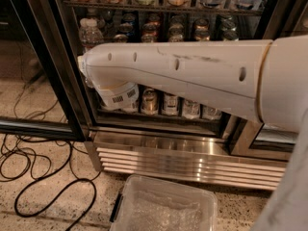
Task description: Pick water bottle from middle shelf of fridge
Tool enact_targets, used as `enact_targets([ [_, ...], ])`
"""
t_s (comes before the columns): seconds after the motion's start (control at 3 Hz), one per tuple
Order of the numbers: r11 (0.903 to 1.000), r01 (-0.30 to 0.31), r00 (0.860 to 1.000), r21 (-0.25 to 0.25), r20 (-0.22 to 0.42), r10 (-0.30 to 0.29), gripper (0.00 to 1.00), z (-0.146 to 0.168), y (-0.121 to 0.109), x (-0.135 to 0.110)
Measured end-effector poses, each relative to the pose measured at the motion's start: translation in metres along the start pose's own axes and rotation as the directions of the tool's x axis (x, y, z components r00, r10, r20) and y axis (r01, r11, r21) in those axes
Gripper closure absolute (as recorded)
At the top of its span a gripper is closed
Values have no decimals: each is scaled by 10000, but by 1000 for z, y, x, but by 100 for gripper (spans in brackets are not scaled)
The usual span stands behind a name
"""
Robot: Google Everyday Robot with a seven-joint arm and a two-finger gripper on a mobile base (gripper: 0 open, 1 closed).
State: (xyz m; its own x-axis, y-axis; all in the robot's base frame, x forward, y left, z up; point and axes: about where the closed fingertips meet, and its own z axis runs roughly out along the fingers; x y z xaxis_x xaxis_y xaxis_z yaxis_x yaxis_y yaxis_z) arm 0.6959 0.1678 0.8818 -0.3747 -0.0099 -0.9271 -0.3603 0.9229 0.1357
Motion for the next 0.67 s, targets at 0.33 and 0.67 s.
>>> enact_targets([
  [0.33,10000,-12,10000,2,-16,12,100,0,0,1],
  [0.67,9994,-319,9985,140,-439,325,100,-17,-1,21],
])
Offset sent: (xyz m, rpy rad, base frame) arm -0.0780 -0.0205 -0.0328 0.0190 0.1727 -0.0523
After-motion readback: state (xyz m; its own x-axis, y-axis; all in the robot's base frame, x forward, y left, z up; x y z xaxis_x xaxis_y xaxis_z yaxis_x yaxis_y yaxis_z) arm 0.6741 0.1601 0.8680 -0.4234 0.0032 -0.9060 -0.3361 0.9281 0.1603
